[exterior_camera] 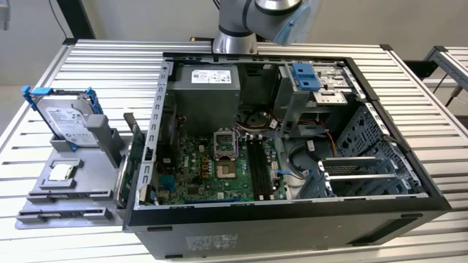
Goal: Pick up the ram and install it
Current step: 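Pick up the ram and move it above insertion slot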
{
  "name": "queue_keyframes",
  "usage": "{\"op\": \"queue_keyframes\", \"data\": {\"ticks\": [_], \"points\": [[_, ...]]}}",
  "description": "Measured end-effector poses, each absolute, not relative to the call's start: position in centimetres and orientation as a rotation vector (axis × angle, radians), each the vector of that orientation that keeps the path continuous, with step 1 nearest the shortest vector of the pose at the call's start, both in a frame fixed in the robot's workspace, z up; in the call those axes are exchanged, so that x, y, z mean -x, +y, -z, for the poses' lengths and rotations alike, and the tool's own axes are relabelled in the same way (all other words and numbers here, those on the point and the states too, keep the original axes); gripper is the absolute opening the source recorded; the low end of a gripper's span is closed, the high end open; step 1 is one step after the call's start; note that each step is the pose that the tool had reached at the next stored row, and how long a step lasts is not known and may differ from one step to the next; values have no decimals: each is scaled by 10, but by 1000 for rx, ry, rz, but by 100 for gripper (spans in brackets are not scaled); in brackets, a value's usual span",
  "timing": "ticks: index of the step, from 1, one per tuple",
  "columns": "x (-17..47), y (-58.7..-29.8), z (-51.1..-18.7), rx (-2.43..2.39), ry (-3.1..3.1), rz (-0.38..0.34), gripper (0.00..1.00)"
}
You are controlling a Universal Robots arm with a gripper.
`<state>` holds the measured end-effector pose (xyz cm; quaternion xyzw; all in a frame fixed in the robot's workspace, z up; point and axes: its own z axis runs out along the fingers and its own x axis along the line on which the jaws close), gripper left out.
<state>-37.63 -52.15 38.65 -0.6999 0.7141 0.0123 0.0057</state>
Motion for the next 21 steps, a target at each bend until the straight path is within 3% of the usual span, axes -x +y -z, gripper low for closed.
{"op": "queue_keyframes", "data": {"ticks": [7, 8, 21], "points": [[376, -522, -387, 2191, 2236, -38, 0], [376, -522, -387, 2191, 2235, -38, 100], [376, -522, -385, 2190, 2235, -37, 100]]}}
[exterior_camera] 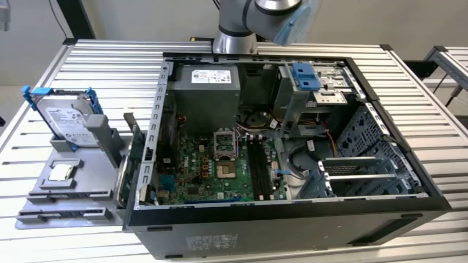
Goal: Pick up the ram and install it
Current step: 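Pick up the ram and move it above insertion slot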
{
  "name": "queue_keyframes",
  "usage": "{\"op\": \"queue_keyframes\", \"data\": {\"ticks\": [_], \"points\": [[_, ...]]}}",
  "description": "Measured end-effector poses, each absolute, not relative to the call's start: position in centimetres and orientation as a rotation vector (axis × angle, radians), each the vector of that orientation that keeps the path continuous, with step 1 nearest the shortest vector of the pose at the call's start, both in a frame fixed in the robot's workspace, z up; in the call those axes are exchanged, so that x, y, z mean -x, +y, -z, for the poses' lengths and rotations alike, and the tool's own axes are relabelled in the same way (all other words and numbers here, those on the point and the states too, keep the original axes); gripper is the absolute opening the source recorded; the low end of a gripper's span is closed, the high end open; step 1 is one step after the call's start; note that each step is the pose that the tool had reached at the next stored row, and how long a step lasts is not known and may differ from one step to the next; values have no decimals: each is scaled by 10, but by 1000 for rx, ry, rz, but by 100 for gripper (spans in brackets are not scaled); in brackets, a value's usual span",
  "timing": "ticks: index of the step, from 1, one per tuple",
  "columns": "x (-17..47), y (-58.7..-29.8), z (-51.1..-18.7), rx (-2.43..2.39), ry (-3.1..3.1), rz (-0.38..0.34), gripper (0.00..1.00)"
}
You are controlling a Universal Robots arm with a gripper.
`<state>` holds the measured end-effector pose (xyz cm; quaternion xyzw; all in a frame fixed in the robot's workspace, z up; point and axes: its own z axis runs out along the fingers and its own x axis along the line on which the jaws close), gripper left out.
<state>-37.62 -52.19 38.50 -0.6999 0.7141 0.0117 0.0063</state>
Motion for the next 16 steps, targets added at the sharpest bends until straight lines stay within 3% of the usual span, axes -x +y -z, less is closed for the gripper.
{"op": "queue_keyframes", "data": {"ticks": [16], "points": [[376, -522, -379, 2184, 2228, -22, 100]]}}
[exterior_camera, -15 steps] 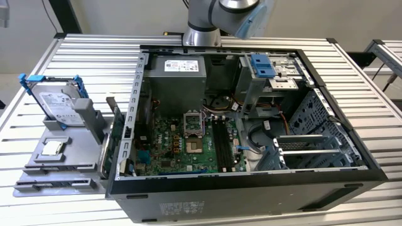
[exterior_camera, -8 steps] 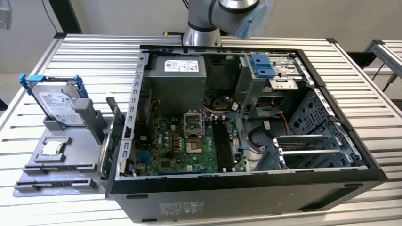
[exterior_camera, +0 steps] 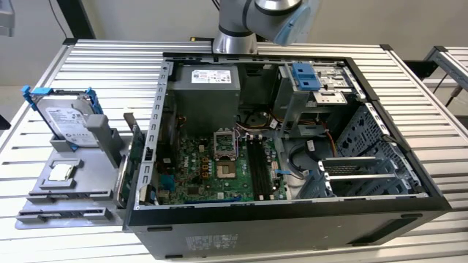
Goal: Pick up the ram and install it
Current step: 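Pick up the ram and move it above insertion slot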
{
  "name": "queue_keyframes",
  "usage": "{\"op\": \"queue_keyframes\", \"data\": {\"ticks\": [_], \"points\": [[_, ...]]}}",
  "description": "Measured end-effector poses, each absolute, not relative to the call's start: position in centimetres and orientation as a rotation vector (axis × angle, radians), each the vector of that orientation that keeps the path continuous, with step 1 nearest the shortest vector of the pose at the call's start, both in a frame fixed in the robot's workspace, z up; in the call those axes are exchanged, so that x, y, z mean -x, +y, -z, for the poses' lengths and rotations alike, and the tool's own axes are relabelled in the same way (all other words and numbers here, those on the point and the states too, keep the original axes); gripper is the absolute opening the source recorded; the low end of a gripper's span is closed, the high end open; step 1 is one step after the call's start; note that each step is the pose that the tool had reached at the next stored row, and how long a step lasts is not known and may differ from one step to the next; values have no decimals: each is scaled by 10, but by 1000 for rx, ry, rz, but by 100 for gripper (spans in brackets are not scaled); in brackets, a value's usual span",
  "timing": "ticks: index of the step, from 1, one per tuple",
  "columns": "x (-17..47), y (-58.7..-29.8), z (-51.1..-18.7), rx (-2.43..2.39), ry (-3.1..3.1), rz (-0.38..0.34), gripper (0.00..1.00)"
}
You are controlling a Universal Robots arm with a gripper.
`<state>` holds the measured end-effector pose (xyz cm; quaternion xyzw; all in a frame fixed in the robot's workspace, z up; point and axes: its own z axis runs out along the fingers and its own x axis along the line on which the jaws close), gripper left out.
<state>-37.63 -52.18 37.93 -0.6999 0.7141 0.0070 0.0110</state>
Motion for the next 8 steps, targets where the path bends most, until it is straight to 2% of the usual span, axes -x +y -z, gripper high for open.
{"op": "queue_keyframes", "data": {"ticks": [8], "points": [[376, -522, -369, 2177, 2220, -12, 100]]}}
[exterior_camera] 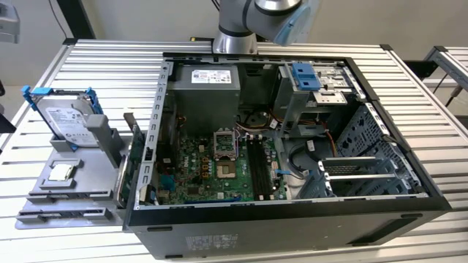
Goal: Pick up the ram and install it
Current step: 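Pick up the ram and move it above insertion slot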
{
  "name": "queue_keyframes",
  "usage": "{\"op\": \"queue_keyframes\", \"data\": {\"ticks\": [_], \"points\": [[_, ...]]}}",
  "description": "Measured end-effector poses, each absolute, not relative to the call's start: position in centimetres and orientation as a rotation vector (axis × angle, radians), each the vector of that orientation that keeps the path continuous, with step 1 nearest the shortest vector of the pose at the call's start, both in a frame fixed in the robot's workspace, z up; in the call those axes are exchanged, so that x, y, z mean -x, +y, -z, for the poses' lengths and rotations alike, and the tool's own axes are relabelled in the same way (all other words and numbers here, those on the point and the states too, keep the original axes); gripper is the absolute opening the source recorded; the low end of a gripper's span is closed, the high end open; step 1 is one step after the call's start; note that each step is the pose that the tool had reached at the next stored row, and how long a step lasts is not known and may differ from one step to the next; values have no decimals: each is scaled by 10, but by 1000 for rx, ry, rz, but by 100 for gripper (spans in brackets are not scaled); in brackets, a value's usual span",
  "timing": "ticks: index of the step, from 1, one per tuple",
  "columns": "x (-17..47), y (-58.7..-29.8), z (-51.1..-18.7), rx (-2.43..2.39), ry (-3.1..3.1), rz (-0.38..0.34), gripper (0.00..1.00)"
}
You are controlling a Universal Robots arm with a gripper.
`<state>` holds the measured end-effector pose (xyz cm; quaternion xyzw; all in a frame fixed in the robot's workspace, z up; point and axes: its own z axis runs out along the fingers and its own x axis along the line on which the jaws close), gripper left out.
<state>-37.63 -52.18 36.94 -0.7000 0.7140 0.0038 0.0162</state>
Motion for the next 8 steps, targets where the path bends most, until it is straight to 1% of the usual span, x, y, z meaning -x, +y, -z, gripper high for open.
{"op": "queue_keyframes", "data": {"ticks": [8], "points": [[376, -522, -359, 2174, 2218, -8, 100]]}}
